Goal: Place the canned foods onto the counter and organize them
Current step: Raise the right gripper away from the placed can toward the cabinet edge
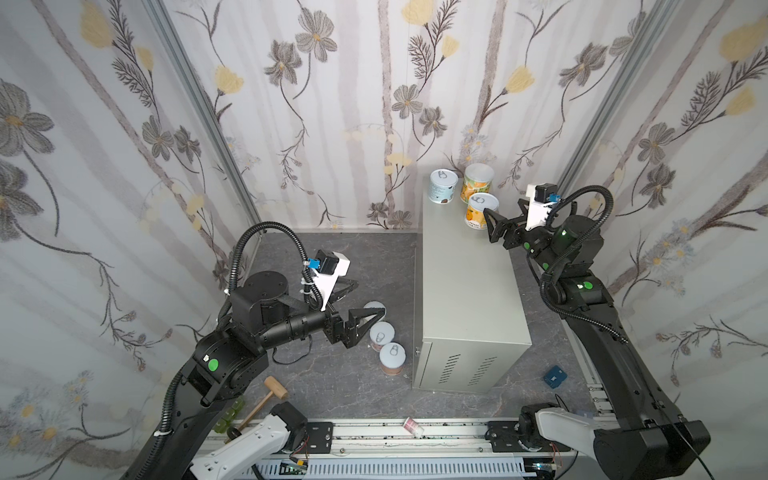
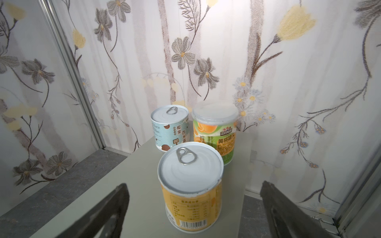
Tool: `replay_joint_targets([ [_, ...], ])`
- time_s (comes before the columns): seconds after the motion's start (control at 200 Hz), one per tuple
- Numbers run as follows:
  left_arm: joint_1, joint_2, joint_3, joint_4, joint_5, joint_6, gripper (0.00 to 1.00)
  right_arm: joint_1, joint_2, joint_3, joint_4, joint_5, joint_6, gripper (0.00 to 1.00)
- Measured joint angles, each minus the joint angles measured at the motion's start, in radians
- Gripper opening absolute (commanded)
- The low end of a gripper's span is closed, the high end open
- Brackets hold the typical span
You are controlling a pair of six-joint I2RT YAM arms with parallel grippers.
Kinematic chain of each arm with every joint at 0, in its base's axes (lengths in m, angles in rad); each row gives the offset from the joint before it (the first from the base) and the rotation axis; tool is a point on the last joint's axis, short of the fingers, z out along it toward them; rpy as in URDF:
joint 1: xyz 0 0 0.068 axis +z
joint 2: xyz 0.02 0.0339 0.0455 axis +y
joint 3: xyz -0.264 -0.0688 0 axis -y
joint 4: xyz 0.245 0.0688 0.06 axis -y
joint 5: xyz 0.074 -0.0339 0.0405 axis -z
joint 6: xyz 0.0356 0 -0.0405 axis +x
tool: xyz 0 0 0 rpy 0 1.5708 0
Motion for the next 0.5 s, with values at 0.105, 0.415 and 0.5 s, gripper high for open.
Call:
replay_joint_targets([
  [0.105,0.0,0.005,-0.022,0.014,-0.006,-0.004,1.0,-0.045,0.0,0.0,-0.021,0.012,0.039,1.0],
  [0.415,0.0,-0.004,-0.049,0.047,-0.056,-0.05,1.0,-0.154,0.075,0.019,-0.036,0.017,0.131,1.0],
  [0.5,0.0,-0.002,-0.049,0.058,-0.057,-0.053,1.0,-0.167,0.119,0.043,-0.04,-0.008,0.141,1.0],
])
